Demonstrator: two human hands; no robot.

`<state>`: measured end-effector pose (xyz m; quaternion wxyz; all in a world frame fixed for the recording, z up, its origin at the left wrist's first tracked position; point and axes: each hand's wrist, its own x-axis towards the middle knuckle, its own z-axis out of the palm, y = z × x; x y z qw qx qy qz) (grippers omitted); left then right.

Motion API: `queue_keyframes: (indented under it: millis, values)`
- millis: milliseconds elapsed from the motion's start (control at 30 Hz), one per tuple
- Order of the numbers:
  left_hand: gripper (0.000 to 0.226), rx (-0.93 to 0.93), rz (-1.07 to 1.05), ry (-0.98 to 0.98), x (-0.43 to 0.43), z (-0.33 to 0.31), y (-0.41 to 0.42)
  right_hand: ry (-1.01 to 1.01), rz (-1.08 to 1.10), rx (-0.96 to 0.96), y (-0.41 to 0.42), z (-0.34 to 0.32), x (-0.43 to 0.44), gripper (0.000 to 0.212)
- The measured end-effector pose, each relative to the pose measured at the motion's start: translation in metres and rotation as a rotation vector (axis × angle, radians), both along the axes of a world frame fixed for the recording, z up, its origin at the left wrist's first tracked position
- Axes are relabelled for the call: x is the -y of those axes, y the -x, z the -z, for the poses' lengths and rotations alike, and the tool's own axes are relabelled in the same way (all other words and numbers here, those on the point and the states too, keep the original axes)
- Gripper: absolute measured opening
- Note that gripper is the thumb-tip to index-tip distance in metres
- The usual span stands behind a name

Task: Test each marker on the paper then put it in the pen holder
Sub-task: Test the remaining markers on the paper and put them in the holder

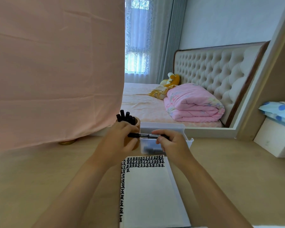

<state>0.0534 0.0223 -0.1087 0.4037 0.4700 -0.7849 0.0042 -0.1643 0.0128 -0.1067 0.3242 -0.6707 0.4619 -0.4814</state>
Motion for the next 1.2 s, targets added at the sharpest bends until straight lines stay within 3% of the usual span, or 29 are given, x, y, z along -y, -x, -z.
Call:
queue_keyframes:
  millis: [200,267,367,433,533,767,933,1200]
  values:
    - [0.022,0.062,-0.048,-0.114,-0.02,0.016,-0.022,-0.06,-0.086,0.024,-0.013,0.014,-0.009,0.039]
    - [0.022,0.067,-0.055,-0.114,-0.024,0.02,-0.029,-0.023,-0.102,-0.103,-0.017,0.017,-0.013,0.03]
    - [0.02,0.064,-0.067,-0.124,-0.034,0.03,-0.033,0.153,-0.083,-0.455,-0.022,0.014,-0.021,0.014]
    - [0.019,0.053,-0.084,-0.106,-0.038,0.037,-0.033,0.247,-0.088,-0.643,-0.028,0.014,-0.025,0.025]
    - [0.019,0.027,-0.066,-0.104,-0.041,0.043,-0.031,0.262,-0.167,-0.769,-0.037,0.02,-0.025,0.03]
    - [0.025,0.067,0.023,-0.101,-0.039,0.046,-0.033,0.257,-0.152,-0.895,-0.04,0.033,-0.021,0.029]
    - [0.024,0.142,0.027,-0.092,-0.035,0.045,-0.035,0.299,-0.176,-0.859,-0.044,0.039,-0.02,0.03]
    - [0.029,0.117,-0.024,-0.306,-0.029,0.047,-0.029,0.711,-0.081,-0.881,-0.038,0.026,-0.023,0.019]
